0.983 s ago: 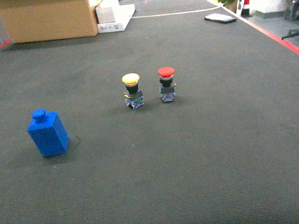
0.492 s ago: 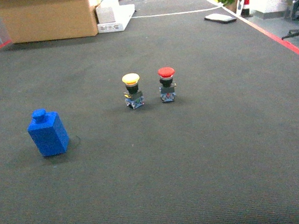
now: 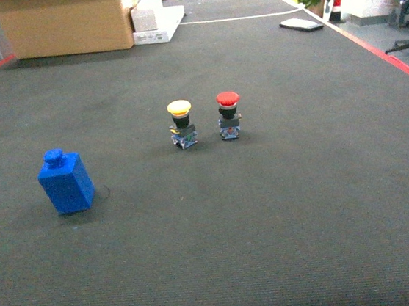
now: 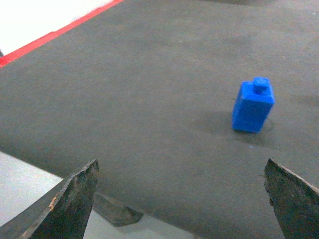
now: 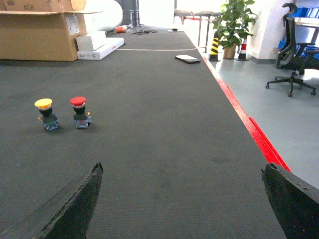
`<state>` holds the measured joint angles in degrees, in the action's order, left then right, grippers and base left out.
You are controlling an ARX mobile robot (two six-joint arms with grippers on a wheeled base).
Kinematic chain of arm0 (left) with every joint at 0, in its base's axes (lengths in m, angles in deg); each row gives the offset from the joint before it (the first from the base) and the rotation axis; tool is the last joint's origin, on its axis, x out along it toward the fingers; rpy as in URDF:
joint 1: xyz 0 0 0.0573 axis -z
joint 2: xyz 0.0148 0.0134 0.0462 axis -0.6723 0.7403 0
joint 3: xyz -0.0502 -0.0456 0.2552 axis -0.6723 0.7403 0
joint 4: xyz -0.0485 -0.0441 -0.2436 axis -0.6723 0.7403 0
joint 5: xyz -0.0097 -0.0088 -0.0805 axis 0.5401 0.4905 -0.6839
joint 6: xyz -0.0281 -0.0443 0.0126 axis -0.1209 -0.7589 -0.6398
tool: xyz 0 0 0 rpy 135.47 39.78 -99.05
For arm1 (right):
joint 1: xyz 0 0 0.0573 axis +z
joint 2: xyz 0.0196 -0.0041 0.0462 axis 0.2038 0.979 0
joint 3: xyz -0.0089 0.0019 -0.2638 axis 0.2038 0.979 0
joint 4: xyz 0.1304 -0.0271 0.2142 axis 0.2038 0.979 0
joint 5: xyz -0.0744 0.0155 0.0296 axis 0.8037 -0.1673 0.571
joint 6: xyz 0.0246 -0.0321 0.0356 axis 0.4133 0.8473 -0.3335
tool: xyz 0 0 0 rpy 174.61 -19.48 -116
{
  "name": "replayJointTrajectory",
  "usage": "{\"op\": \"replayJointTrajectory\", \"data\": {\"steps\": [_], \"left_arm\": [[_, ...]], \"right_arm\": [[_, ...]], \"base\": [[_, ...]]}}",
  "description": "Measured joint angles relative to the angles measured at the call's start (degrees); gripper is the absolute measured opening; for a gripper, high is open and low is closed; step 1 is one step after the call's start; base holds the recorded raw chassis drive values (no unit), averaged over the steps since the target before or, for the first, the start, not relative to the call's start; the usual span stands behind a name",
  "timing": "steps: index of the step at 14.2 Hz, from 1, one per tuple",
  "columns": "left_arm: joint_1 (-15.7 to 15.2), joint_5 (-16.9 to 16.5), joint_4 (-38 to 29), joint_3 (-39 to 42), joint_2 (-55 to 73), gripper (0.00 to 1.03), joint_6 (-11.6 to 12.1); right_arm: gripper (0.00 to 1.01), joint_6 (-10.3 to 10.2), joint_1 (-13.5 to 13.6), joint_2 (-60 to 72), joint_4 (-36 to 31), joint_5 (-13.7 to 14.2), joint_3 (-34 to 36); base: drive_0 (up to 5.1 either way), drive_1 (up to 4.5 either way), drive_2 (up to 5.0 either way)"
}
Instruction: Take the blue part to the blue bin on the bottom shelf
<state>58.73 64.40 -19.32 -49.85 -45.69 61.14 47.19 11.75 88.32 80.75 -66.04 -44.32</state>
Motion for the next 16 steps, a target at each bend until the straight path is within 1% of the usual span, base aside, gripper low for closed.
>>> {"op": "replayJointTrajectory", "data": {"steps": [1, 2, 3, 5, 6, 7, 8, 9, 11, 14, 16], "left_arm": [[1.2, -0.8, -5.3, -1.7, 6.0, 0.98, 0.3], [1.6, -2.1, -10.1, -4.2, 10.9, 0.98, 0.3], [1.2, -4.5, -15.0, -6.1, 15.8, 0.98, -0.1], [-2.3, -13.2, -26.1, -9.1, 30.5, 0.98, -2.2], [-5.2, -17.8, -32.2, -12.0, 40.4, 0.98, -3.3], [-6.7, -20.0, -36.7, -14.9, 47.6, 0.98, -3.3], [-7.5, -22.1, -39.5, -17.2, 53.6, 0.98, -3.4], [-8.3, -23.8, -40.5, -19.3, 59.8, 0.98, -3.6], [-9.1, -25.2, -41.1, -22.4, 68.4, 0.98, -3.6], [-10.8, -25.9, -42.2, -28.7, 76.6, 0.98, -3.0], [-10.9, -26.4, -41.7, -32.9, 81.2, 0.98, -2.6]], "right_arm": [[0.98, 0.0, 0.0, 0.0, 0.0, 0.0, 0.0], [0.98, 0.0, 0.0, 0.0, 0.0, 0.0, 0.0], [0.98, 0.0, 0.0, 0.0, 0.0, 0.0, 0.0], [0.98, 0.0, 0.0, 0.0, 0.0, 0.0, 0.0], [0.98, 0.0, 0.0, 0.0, 0.0, 0.0, 0.0], [0.98, 0.0, 0.0, 0.0, 0.0, 0.0, 0.0], [0.98, 0.0, 0.0, 0.0, 0.0, 0.0, 0.0], [0.98, 0.0, 0.0, 0.0, 0.0, 0.0, 0.0], [0.98, 0.0, 0.0, 0.0, 0.0, 0.0, 0.0], [0.98, 0.0, 0.0, 0.0, 0.0, 0.0, 0.0], [0.98, 0.0, 0.0, 0.0, 0.0, 0.0, 0.0]], "base": [[0.0, 0.0, 0.0], [0.0, 0.0, 0.0], [0.0, 0.0, 0.0], [0.0, 0.0, 0.0], [0.0, 0.0, 0.0], [0.0, 0.0, 0.0], [0.0, 0.0, 0.0], [0.0, 0.0, 0.0], [0.0, 0.0, 0.0], [0.0, 0.0, 0.0], [0.0, 0.0, 0.0]]}}
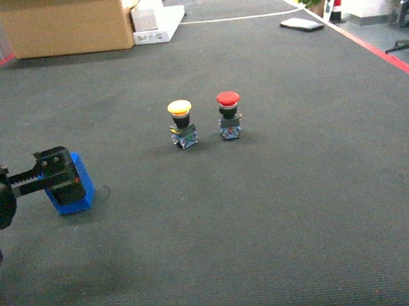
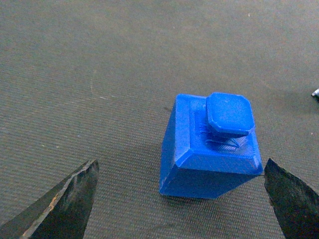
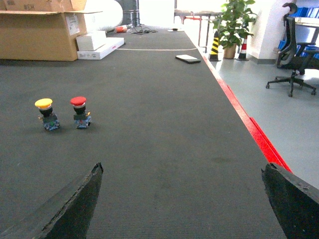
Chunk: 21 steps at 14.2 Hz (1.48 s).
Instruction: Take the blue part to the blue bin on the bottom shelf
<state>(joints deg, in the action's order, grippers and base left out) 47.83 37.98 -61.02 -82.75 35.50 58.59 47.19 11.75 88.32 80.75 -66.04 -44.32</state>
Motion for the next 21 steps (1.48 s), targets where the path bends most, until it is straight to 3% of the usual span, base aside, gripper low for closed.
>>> {"op": "replayJointTrajectory", "data": {"steps": [11, 14, 15, 16, 17, 21], "left_arm": [[-0.8, -1.8, 2.4, -14.0, 13.7, 0.98, 2.1], [-1.1, -2.4, 2.9, -14.8, 14.3, 0.69, 3.2], [-1.1, -2.4, 2.8, -15.1, 14.3, 0.47, 3.6], [-0.7, -2.4, 0.5, -12.0, 12.0, 0.45, 4.5], [2.2, 0.9, -4.1, 3.3, -4.1, 0.44, 7.5], [3.3, 2.7, -1.5, 8.1, -11.3, 0.44, 7.5]], "right_arm": [[0.98, 0.0, 0.0, 0.0, 0.0, 0.0, 0.0], [0.98, 0.0, 0.0, 0.0, 0.0, 0.0, 0.0], [0.98, 0.0, 0.0, 0.0, 0.0, 0.0, 0.0], [0.98, 0.0, 0.0, 0.0, 0.0, 0.0, 0.0], [0.98, 0.0, 0.0, 0.0, 0.0, 0.0, 0.0], [0.98, 0.0, 0.0, 0.0, 0.0, 0.0, 0.0]], "base": [[0.0, 0.0, 0.0], [0.0, 0.0, 0.0], [0.0, 0.0, 0.0], [0.0, 0.0, 0.0], [0.0, 0.0, 0.0], [0.0, 0.0, 0.0]]}}
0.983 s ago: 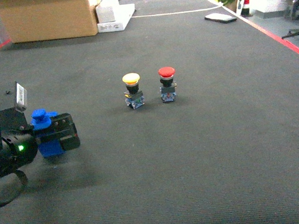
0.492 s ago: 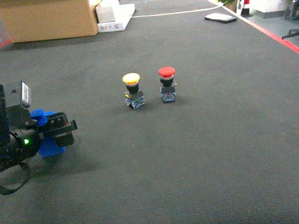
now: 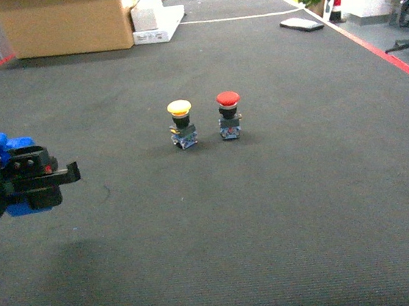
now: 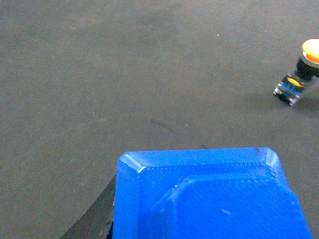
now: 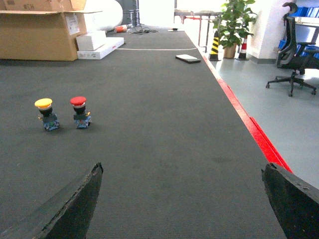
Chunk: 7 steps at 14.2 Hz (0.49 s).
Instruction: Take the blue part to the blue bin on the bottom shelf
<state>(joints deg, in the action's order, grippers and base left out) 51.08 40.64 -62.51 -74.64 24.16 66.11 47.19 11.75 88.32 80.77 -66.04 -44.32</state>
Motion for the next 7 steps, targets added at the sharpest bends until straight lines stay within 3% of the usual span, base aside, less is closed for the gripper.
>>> {"op": "replayJointTrajectory", "data": {"steps": [3, 7], "left_arm": [[2.6, 3.7, 6.2, 7.7, -14.8, 0.44, 0.0], [8.2, 15.5, 26.9, 13.4, -50.1, 0.44, -1.4]], "right_arm": [[0.98, 0.0, 0.0, 0.0, 0.0, 0.0, 0.0], [0.98, 0.0, 0.0, 0.0, 0.0, 0.0, 0.0]], "base": [[0.0, 0.0, 0.0], [0.0, 0.0, 0.0]]}}
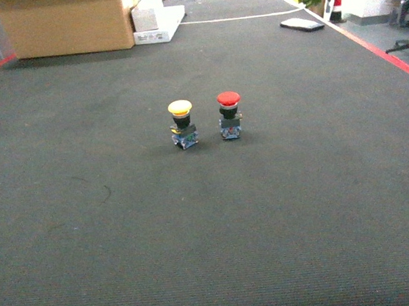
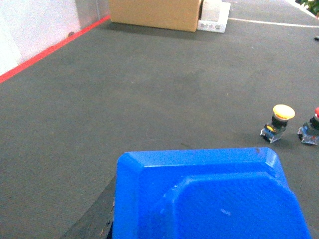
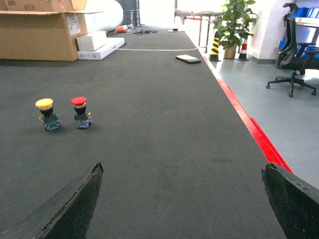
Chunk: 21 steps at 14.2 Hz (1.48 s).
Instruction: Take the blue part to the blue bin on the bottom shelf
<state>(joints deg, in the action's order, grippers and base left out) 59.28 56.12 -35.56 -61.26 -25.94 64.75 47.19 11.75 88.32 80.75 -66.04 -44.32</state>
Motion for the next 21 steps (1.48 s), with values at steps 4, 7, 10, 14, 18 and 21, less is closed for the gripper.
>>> {"op": "replayJointTrajectory", "data": {"steps": [4, 7, 10, 14, 18, 21], "left_arm": [[4.3, 6.9, 18.8, 0.3, -21.3, 0.44, -0.5], [8.3, 9.6, 24.2, 0.3, -26.0, 0.44, -1.6], [8.3, 9.7, 24.2, 0.3, -26.0, 0.44, -1.7], [8.3, 9.7, 24.2, 0.3, -26.0, 0.44, -1.7], [8.3, 9.7, 24.2, 0.3, -26.0, 0.44, -1.7], [8.3, 9.7, 24.3, 0.3, -25.7, 0.44, -1.7]], "right_arm": [[0.98, 0.0, 0.0, 0.0, 0.0, 0.0, 0.0], [0.98, 0.0, 0.0, 0.0, 0.0, 0.0, 0.0], [0.98, 0.0, 0.0, 0.0, 0.0, 0.0, 0.0], [0.98, 0.0, 0.0, 0.0, 0.0, 0.0, 0.0], [0.98, 0.0, 0.0, 0.0, 0.0, 0.0, 0.0], [0.98, 0.0, 0.0, 0.0, 0.0, 0.0, 0.0]], "base": [[0.0, 0.0, 0.0], [0.0, 0.0, 0.0], [0.0, 0.0, 0.0], [0.0, 0.0, 0.0], [0.0, 0.0, 0.0], [0.0, -1.33, 1.4]]}}
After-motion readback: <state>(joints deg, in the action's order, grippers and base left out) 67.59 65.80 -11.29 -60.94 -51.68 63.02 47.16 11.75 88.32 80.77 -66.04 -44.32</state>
